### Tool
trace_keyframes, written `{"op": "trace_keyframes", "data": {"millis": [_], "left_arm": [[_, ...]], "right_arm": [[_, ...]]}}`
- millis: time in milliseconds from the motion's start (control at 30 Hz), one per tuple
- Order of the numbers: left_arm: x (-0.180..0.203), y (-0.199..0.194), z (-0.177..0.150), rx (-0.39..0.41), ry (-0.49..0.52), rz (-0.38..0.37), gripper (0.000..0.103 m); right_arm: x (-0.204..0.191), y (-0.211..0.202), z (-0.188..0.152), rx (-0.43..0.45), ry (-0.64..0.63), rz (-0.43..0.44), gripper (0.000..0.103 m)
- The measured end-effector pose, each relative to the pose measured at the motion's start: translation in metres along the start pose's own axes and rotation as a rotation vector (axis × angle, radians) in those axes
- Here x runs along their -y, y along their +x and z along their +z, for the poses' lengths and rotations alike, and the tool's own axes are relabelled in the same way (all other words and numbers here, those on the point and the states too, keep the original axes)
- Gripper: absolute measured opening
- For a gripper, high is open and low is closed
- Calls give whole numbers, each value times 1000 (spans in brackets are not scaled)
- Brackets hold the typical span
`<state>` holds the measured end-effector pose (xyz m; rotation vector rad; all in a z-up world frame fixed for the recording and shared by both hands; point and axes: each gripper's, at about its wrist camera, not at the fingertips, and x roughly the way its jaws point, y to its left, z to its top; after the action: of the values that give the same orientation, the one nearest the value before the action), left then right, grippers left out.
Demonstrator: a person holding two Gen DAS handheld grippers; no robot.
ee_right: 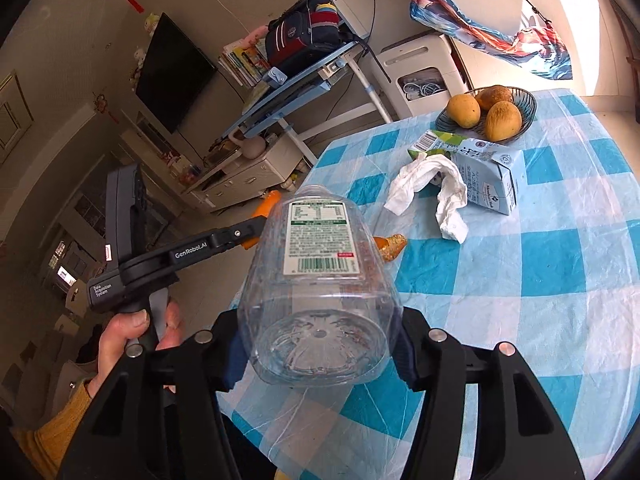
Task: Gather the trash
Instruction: 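Carry the bottle and peel to the yellow basin and open both grippers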
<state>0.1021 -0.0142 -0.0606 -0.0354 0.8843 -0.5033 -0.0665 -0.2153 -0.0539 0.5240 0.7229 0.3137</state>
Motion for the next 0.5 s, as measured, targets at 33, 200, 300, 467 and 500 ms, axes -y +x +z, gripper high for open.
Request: {"op": "trace_keyframes", "data": {"millis": [33,200,300,467,500], "left_arm": [[-1,-4,-4,-2,-2,3,14],[-5,-27,-27,-1,2,20,14],[-9,-41,-41,-1,-8,26,14],[-12,-57,-64,-18,-17,32,14],[-11,-59,-69,-22,-12,34,14]], "right_arm": [[-5,-4,-9,-16,-14,6,57],[-34,-16,-52,-127,-124,38,57],[-50,-21,-82,-217,-200,67,57],[-66,-22,-119,-365,-309,88,57],[-69,-21,-124,-386,-334,87,57]]}}
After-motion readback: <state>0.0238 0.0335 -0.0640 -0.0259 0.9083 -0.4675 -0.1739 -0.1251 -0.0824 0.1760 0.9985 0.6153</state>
